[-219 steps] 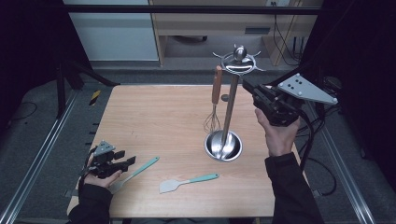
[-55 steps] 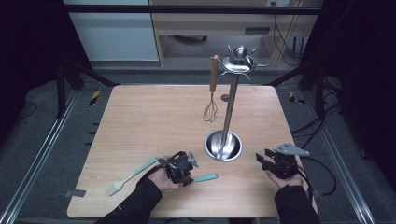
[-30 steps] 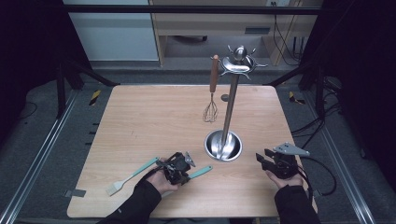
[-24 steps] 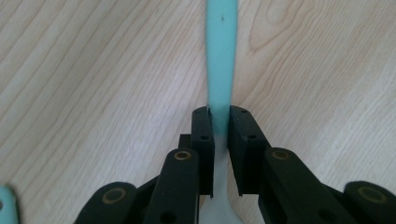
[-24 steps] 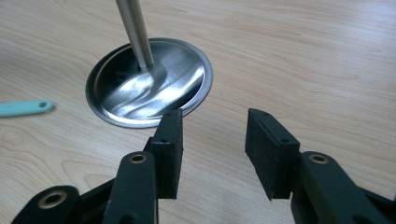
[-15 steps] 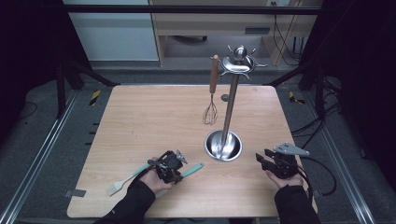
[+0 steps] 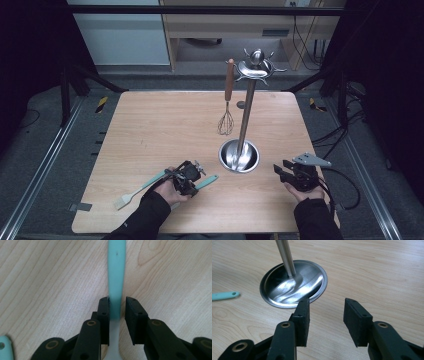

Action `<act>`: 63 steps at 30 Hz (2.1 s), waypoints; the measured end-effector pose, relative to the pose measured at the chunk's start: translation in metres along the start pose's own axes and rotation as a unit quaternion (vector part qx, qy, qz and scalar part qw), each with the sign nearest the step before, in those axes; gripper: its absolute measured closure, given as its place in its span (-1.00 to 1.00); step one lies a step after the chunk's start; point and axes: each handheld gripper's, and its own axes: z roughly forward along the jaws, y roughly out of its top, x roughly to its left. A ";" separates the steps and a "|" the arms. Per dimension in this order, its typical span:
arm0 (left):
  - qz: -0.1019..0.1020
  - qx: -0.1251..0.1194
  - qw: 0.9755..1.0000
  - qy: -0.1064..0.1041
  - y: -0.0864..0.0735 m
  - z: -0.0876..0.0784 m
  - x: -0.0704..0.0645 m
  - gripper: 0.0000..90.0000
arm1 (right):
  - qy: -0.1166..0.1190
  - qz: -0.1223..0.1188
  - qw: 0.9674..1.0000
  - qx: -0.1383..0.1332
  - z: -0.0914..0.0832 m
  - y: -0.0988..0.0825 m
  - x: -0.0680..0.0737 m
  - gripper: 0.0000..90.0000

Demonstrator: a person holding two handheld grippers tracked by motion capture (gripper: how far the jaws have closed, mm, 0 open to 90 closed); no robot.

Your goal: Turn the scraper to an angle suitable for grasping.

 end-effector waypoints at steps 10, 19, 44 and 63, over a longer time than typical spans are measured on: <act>0.004 0.001 1.000 0.006 0.001 0.000 -0.001 0.77 | 0.004 0.003 1.000 0.004 0.000 0.001 0.001 0.25; -0.001 -0.023 1.000 -0.008 -0.005 -0.007 0.002 0.78 | 0.002 0.002 1.000 0.003 0.000 0.000 0.001 0.25; -0.061 -0.239 0.968 0.035 -0.033 -0.096 0.016 0.78 | 0.000 -0.002 1.000 0.000 0.000 0.001 0.001 0.26; -0.073 -0.426 0.900 0.057 -0.021 -0.154 0.009 0.78 | -0.002 -0.004 1.000 0.002 0.001 0.001 0.000 0.27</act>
